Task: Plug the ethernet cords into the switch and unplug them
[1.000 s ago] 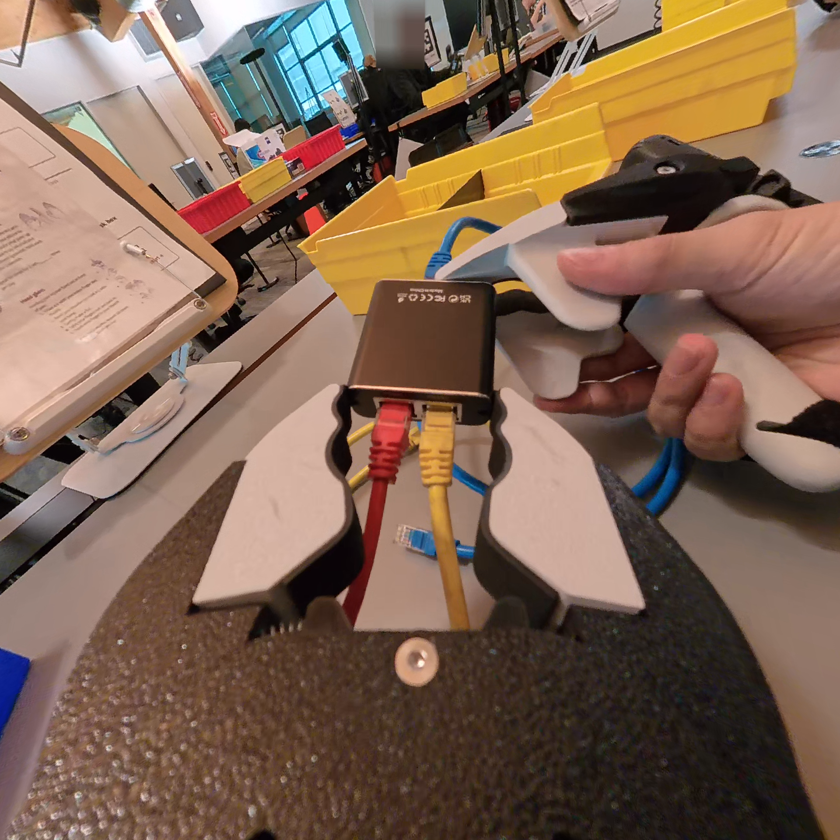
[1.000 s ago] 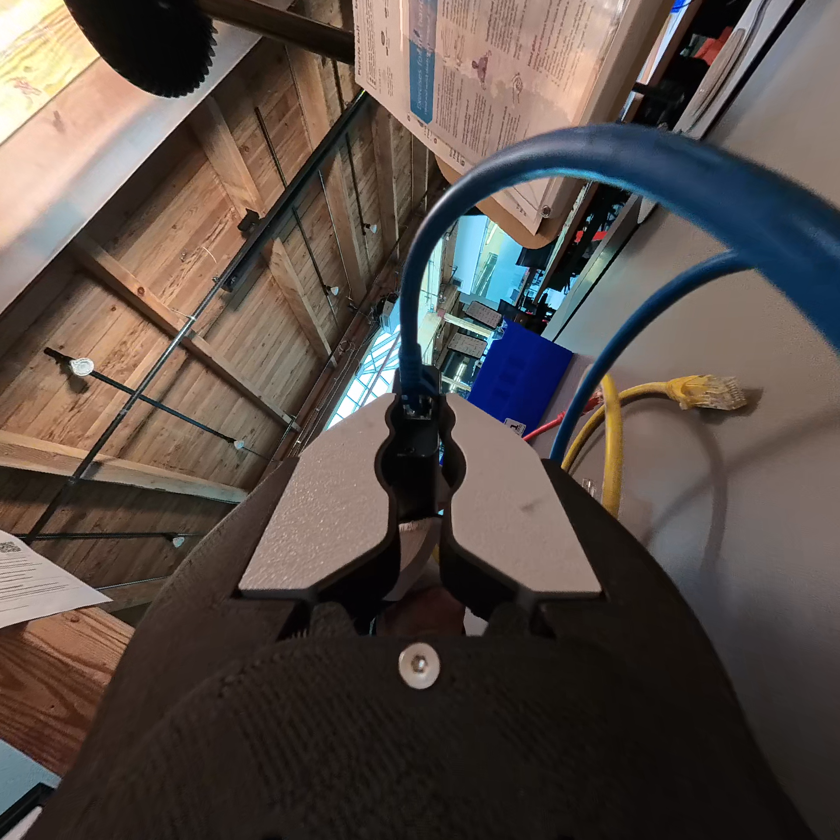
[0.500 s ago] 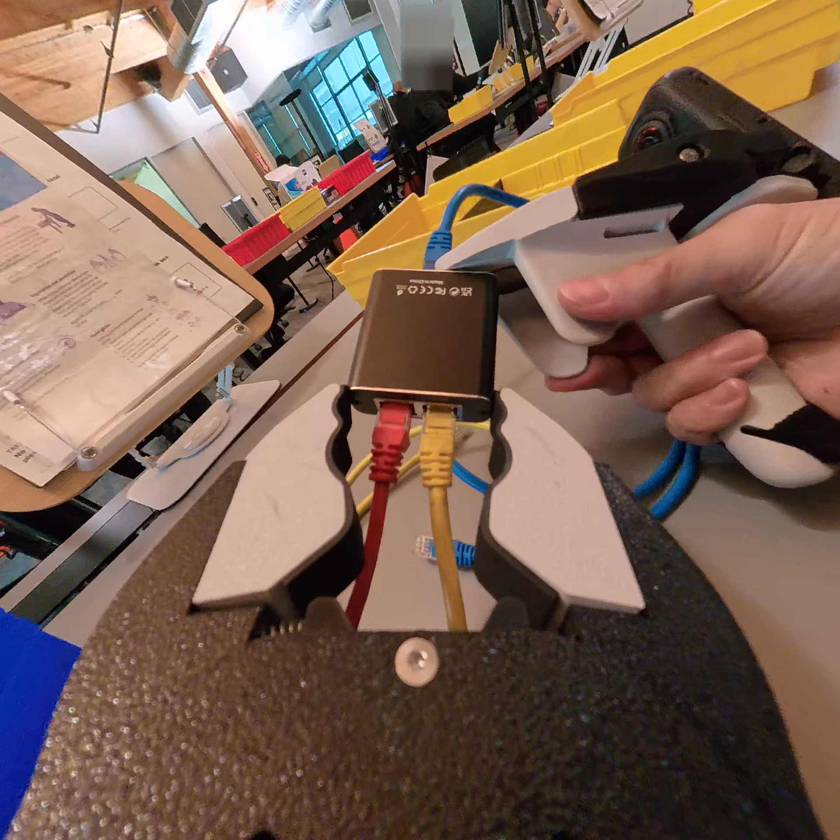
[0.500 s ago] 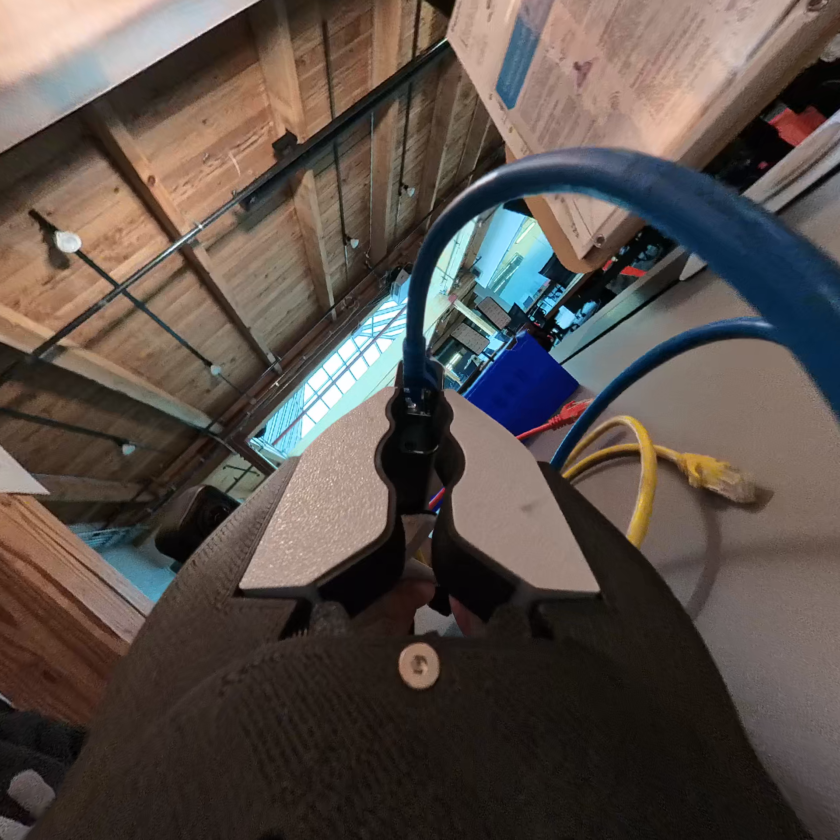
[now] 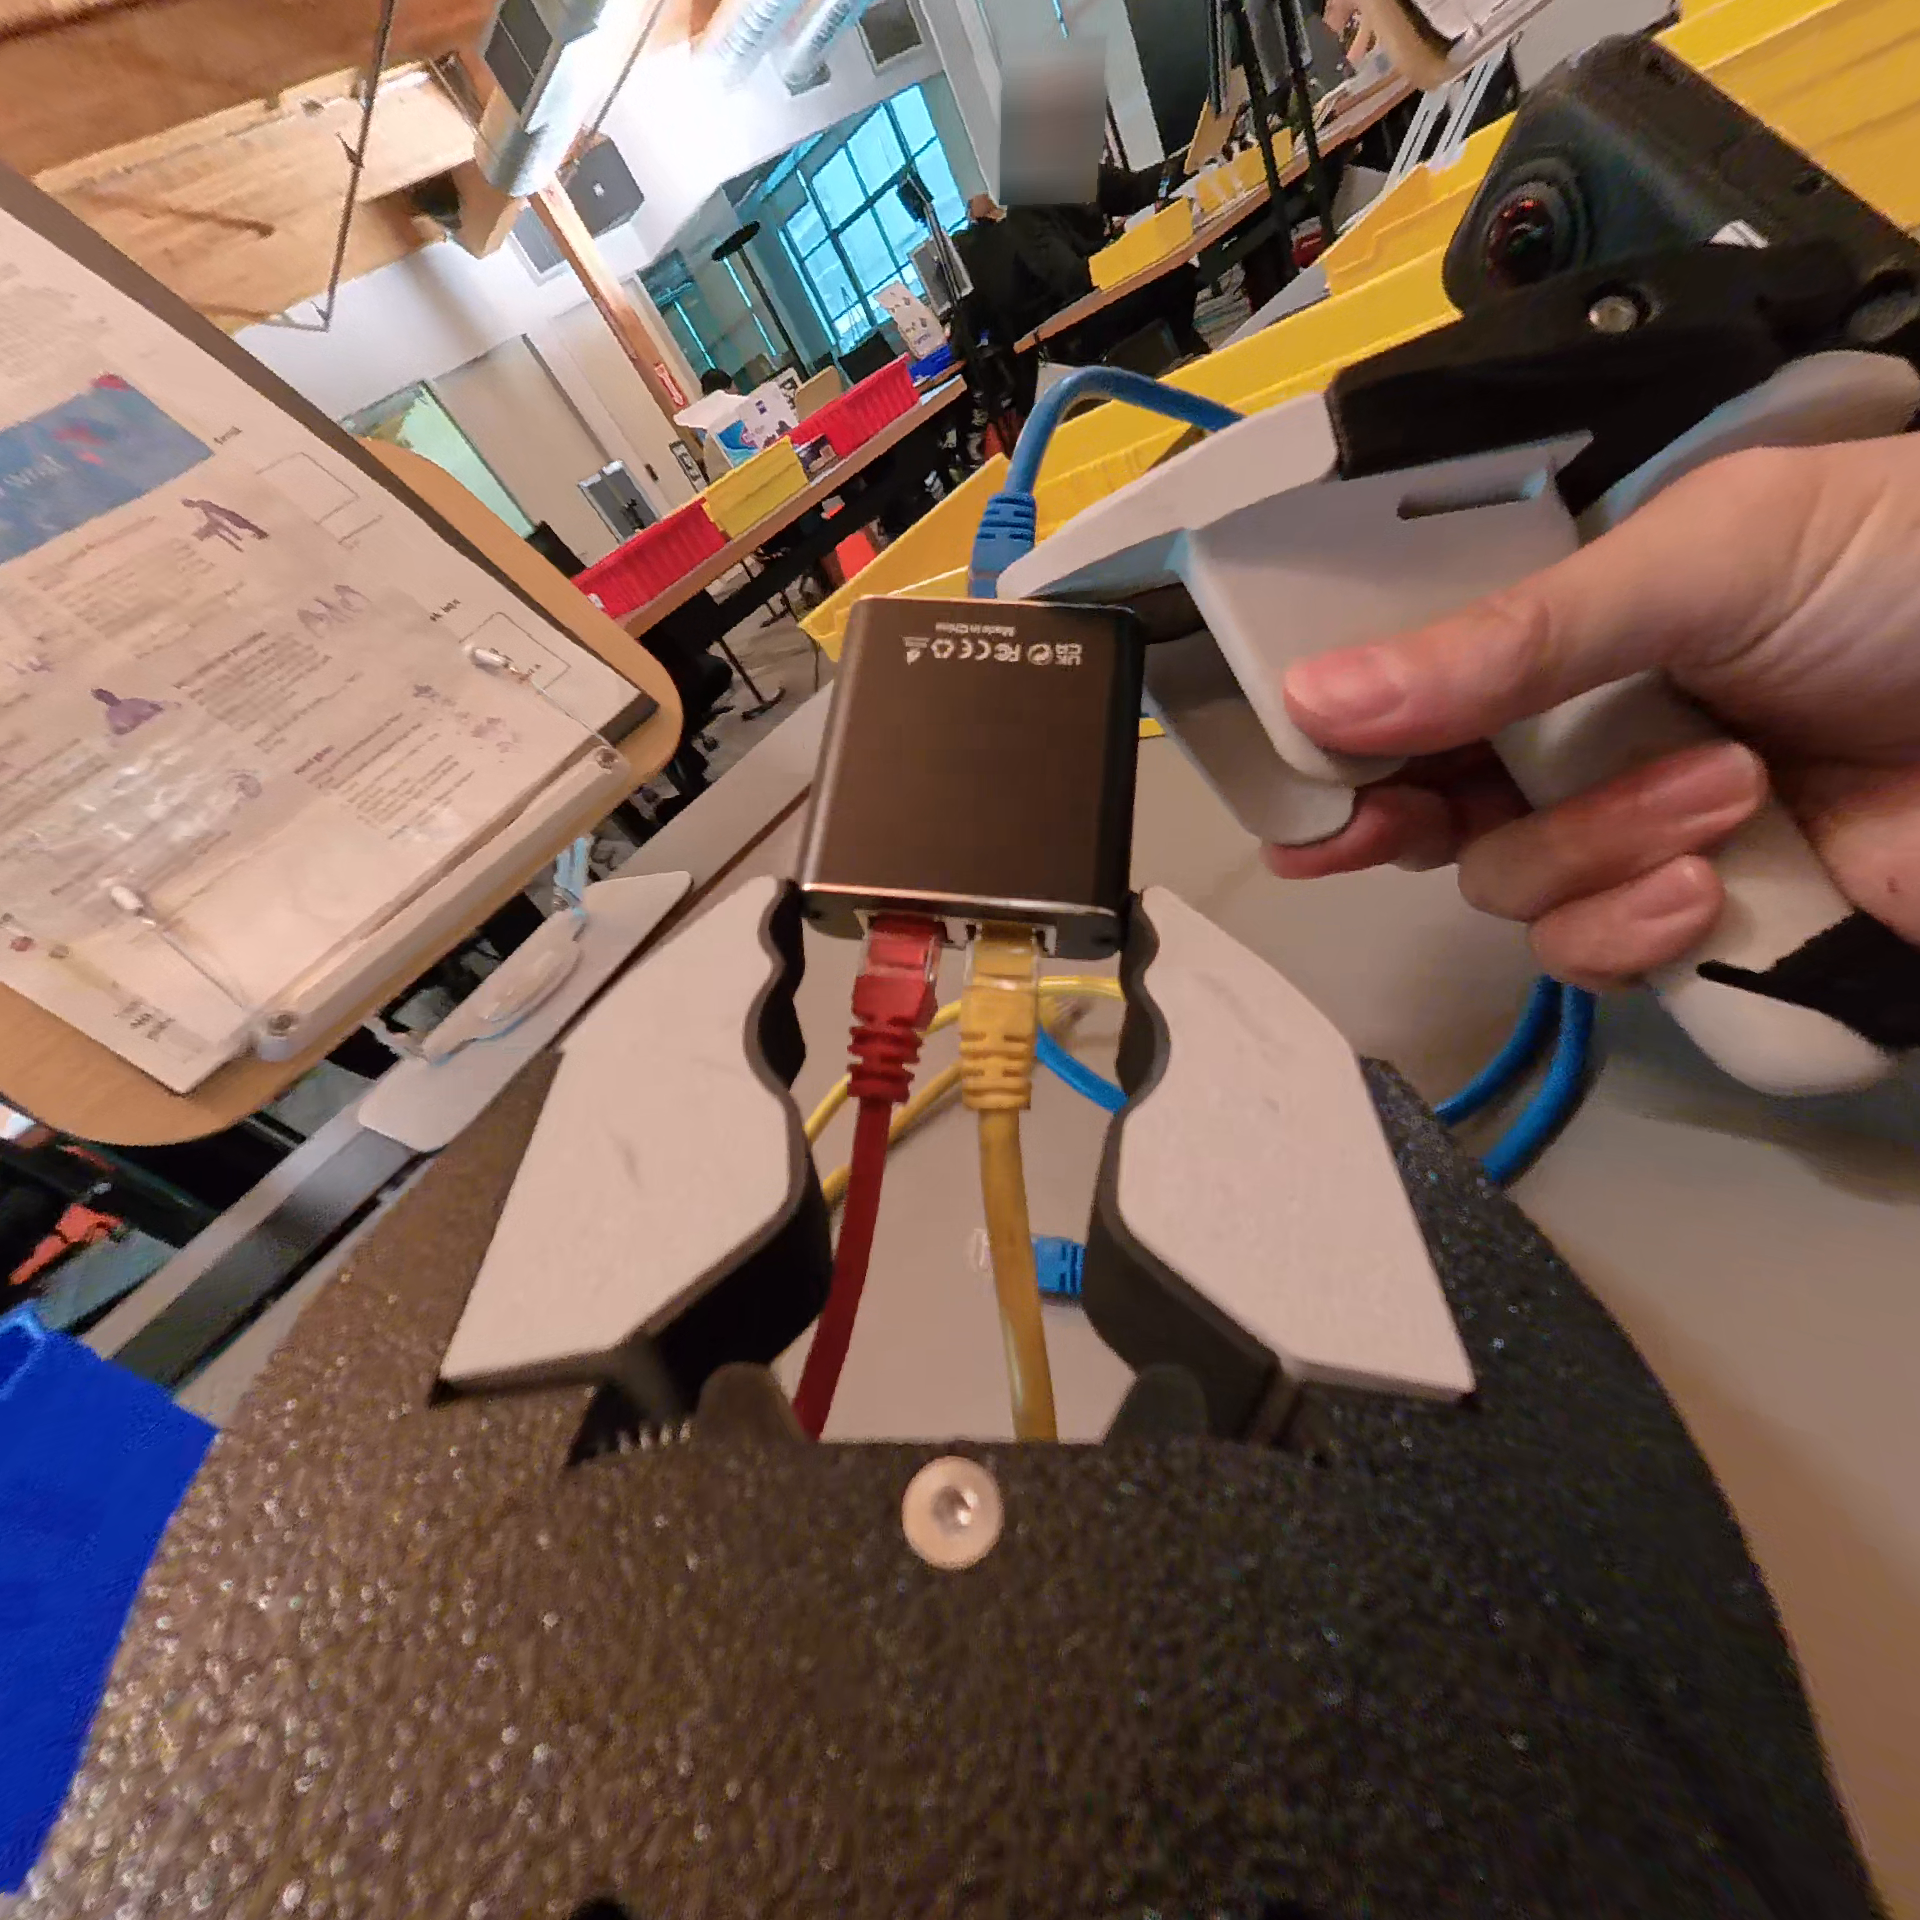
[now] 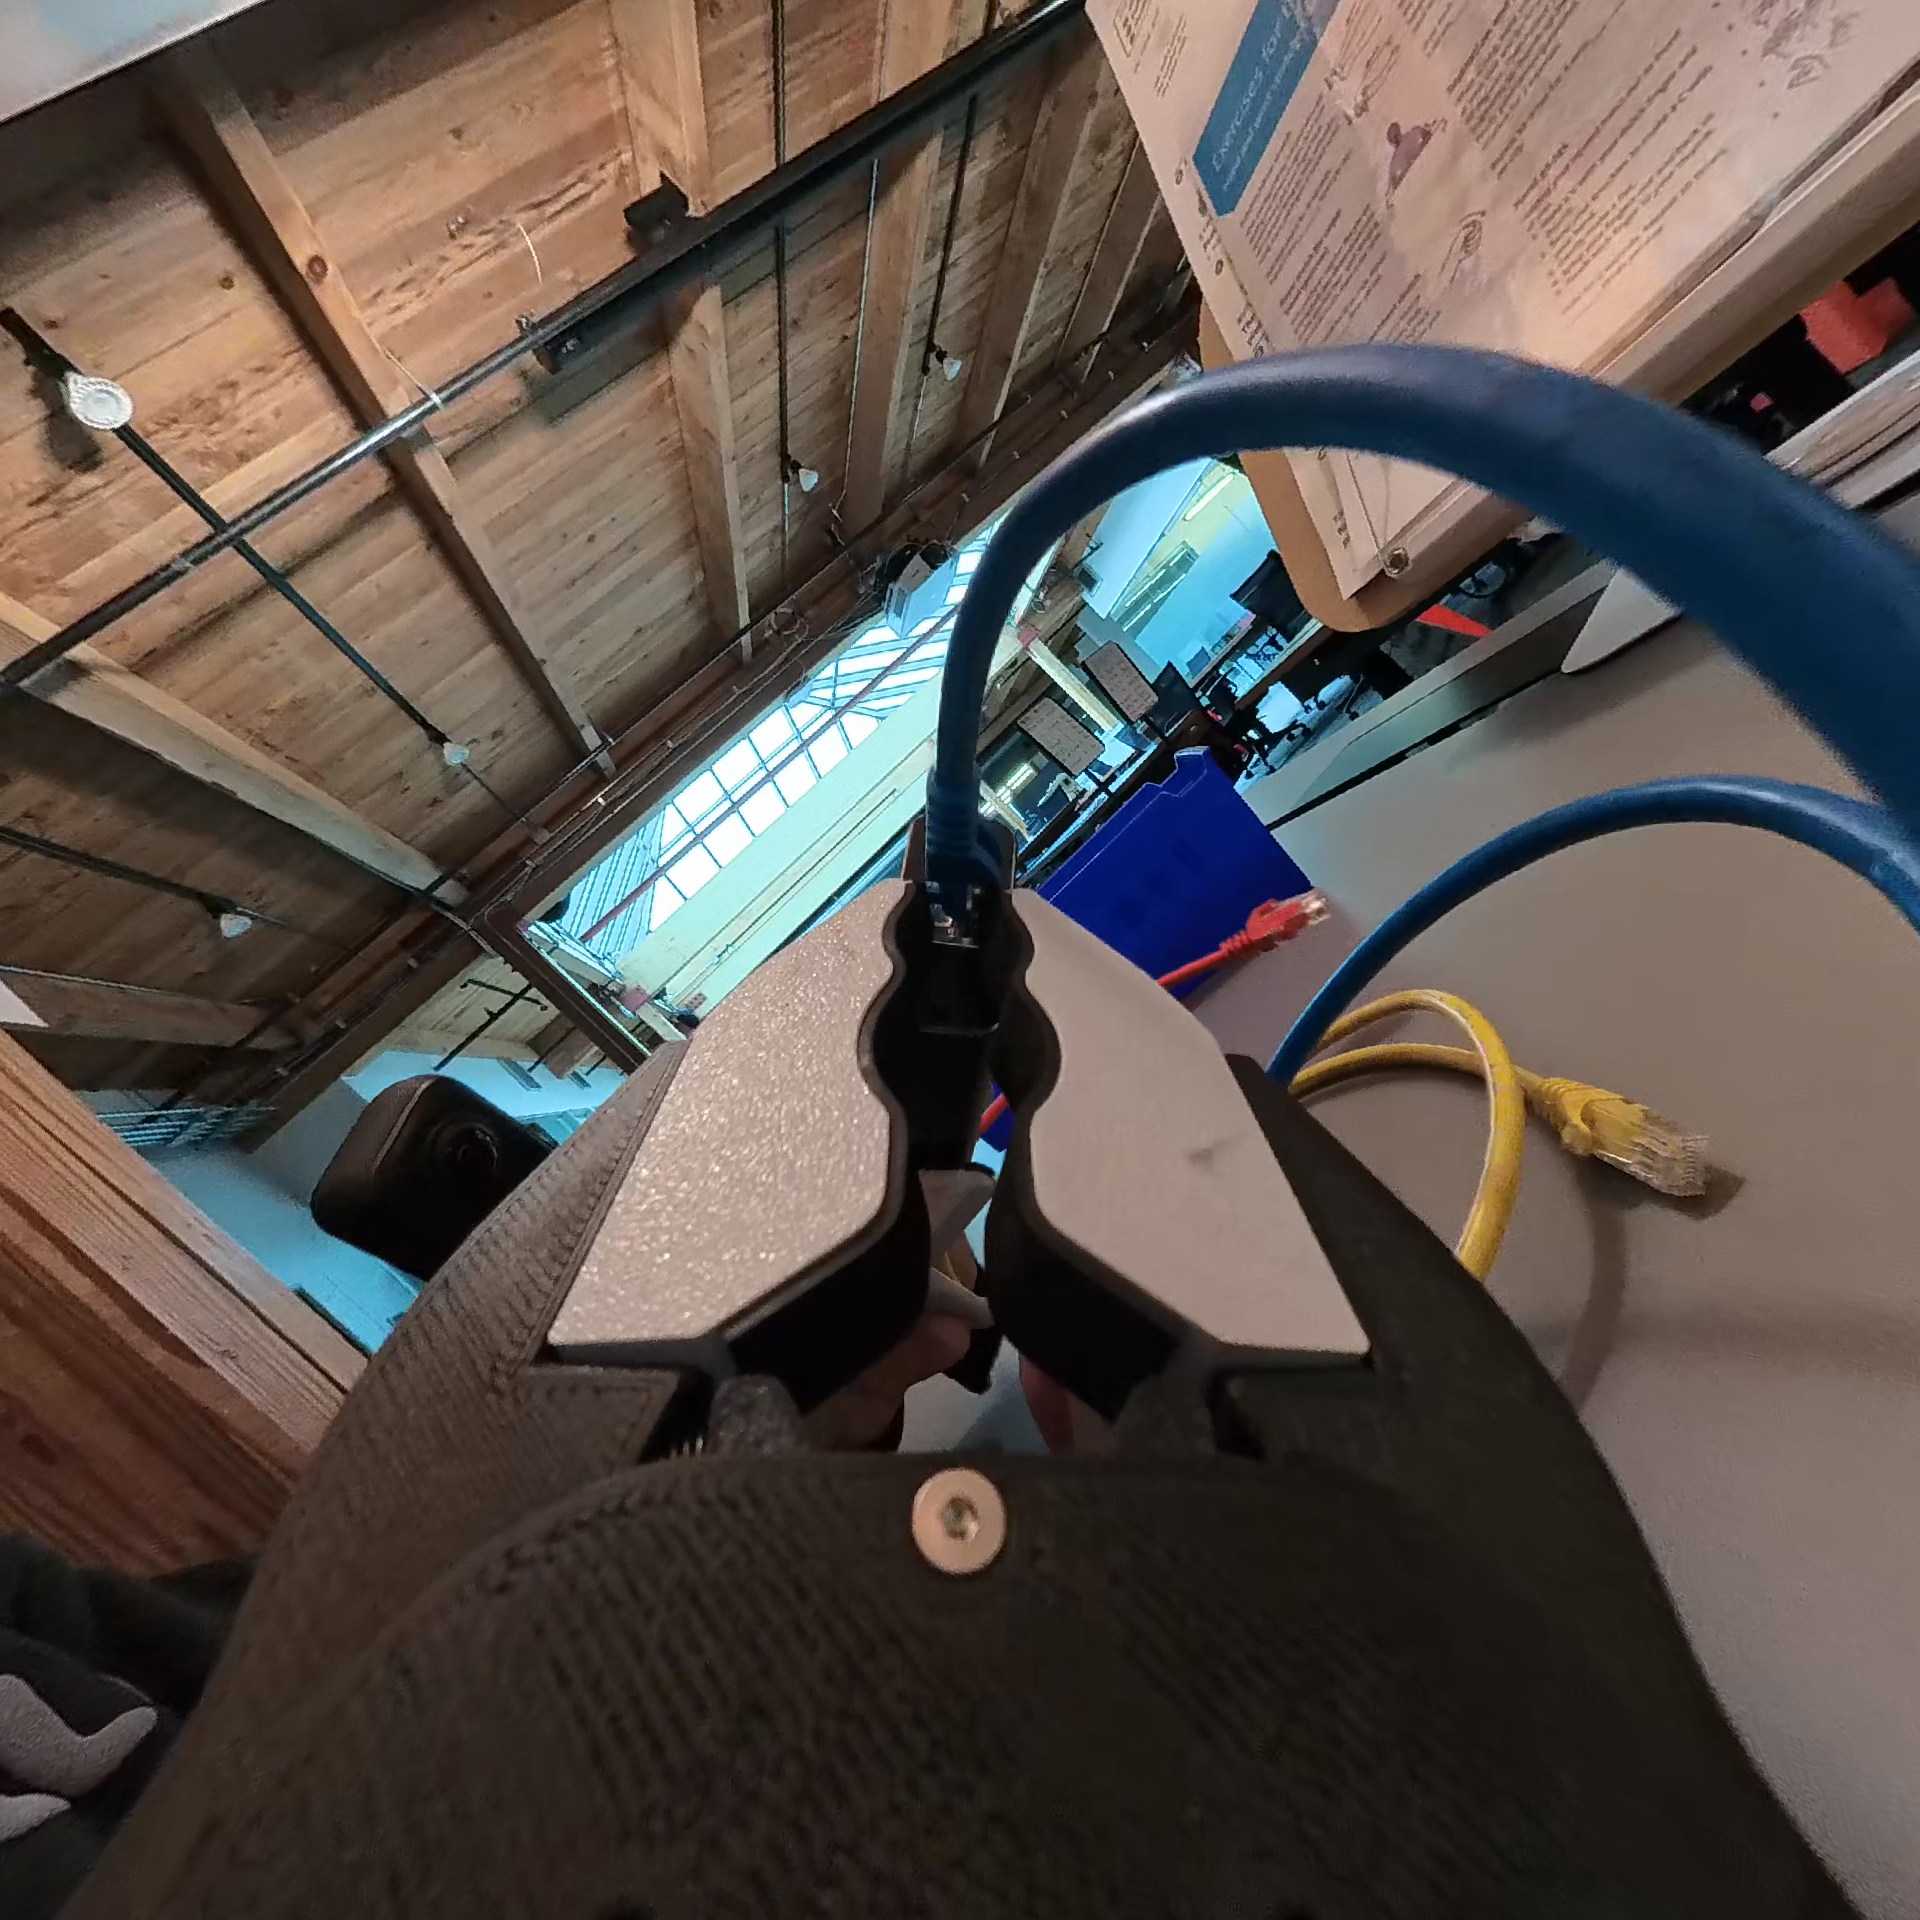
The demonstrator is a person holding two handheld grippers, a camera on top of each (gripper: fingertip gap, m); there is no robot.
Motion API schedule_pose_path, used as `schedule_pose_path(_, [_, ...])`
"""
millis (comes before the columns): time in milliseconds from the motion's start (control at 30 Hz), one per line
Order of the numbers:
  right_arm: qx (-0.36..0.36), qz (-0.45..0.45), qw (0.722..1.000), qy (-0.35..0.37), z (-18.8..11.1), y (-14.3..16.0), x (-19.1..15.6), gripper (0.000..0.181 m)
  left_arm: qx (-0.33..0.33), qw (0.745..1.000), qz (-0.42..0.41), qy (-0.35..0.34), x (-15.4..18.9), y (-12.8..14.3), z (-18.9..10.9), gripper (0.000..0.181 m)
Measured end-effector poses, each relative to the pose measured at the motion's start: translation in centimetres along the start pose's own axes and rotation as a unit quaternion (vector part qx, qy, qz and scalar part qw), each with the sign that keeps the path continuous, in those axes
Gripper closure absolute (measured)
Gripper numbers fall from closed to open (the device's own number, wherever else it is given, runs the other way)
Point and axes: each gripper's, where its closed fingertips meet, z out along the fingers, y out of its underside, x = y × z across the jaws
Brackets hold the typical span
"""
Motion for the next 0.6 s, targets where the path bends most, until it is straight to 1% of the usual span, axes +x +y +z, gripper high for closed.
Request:
schedule_pose_path(100, [-0.004,-0.012,1.000,0.002,0.06,-0.03,-0.13,0.170,0.001,1.000,0.003,-0.002,-0.08,-0.07,-0.05,0.123])
schedule_pose_path(167, [-0.003,-0.009,1.000,0.000,0.07,-0.06,-0.11,0.171,-0.007,0.999,0.045,-0.029,-0.35,-0.13,-0.11,0.123])
schedule_pose_path(200, [-0.004,-0.015,1.000,0.001,0.02,-0.10,0.00,0.170,-0.008,0.999,0.037,-0.026,-0.25,-0.16,-0.10,0.123])
schedule_pose_path(233, [-0.007,-0.018,1.000,0.004,-0.03,-0.08,0.17,0.174,-0.003,1.000,0.000,-0.009,-0.03,-0.16,-0.02,0.123])
schedule_pose_path(267, [-0.008,-0.023,1.000,0.009,-0.01,0.00,0.32,0.174,0.002,1.000,-0.028,0.007,0.11,-0.10,0.05,0.123])
schedule_pose_path(367, [-0.008,-0.021,1.000,0.011,-0.09,0.09,0.58,0.170,-0.008,1.000,0.008,-0.006,-0.04,0.04,-0.04,0.123])
schedule_pose_path(433, [-0.010,-0.016,1.000,0.014,0.07,0.14,0.66,0.170,-0.012,1.000,-0.013,0.002,0.08,0.25,0.09,0.123])
schedule_pose_path(500, [-0.009,-0.001,1.000,0.004,0.23,0.01,0.31,0.170,-0.008,1.000,0.002,-0.005,-0.18,0.32,-0.04,0.123])
schedule_pose_path(600, [-0.008,0.009,1.000,0.009,0.24,-0.06,0.57,0.170,-0.007,1.000,-0.007,-0.001,-0.16,0.28,-0.03,0.123])
